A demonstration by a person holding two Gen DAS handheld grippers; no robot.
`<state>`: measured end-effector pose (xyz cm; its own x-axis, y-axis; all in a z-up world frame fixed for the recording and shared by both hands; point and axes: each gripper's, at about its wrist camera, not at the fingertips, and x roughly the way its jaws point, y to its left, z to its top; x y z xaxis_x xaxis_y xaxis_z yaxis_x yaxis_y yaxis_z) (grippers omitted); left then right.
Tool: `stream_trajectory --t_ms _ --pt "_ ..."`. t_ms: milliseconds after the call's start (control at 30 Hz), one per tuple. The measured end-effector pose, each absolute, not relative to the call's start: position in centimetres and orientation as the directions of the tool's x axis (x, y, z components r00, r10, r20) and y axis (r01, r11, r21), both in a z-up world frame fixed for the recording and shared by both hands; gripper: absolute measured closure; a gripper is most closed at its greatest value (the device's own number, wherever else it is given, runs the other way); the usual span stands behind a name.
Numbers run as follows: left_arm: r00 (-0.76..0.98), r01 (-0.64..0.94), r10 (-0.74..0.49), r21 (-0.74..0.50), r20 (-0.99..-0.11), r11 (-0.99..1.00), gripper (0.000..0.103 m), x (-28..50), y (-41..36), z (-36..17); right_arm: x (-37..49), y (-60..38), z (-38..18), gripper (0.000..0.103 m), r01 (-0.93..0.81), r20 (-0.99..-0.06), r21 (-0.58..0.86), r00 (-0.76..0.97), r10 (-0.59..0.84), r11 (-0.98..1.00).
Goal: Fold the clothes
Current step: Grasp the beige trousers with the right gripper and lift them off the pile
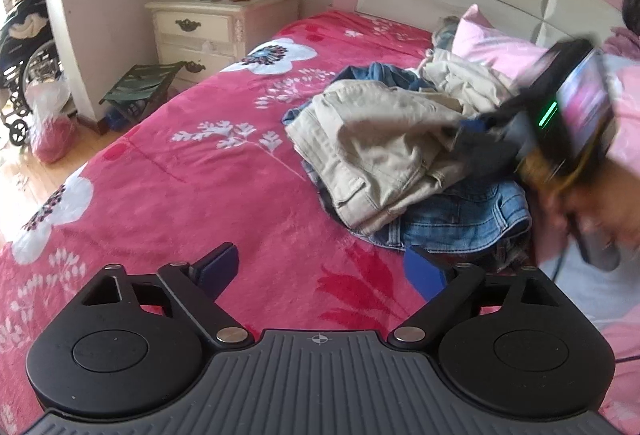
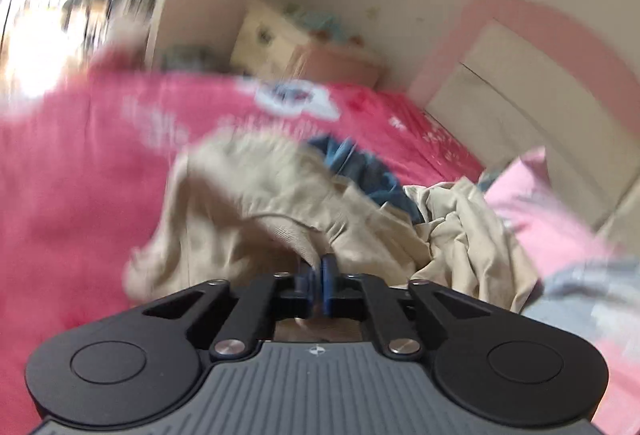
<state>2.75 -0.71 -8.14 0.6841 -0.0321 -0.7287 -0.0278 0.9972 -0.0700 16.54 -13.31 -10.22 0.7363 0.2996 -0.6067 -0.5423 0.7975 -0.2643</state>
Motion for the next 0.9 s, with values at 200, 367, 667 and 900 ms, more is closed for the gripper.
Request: stream_trajectory --t_ms 200,367,667,900 --pt "0.689 0.005 -0.100 -0.134 -0.717 0.991 0.012 5.2 -2.9 -9.7 17.4 -20.9 -5.5 0.100 -0.494 -0.546 0.215 0.654 0.523 0.842" --pt "0.707 0.058 -0.112 -0.101 -0.698 0.993 0.011 6.2 -5.6 -10.5 16.6 -25.7 -4.3 0.100 -0.486 -0.431 0.467 0.603 0.671 0.738" --pt "0.723 0.131 -0.177 -0.120 -0.667 0.984 0.012 4.6 -8.6 -10.5 9.6 -29.3 -0.9 0.100 -0.558 -0.257 0.616 0.526 0.811 0.557" --pt "0.754 0.090 -0.232 -0.253 -0.614 0.963 0.052 0.4 -7.5 -9.5 2.1 -28.8 0.9 0.100 -0.645 -0.221 0.600 0.435 0.873 0.473"
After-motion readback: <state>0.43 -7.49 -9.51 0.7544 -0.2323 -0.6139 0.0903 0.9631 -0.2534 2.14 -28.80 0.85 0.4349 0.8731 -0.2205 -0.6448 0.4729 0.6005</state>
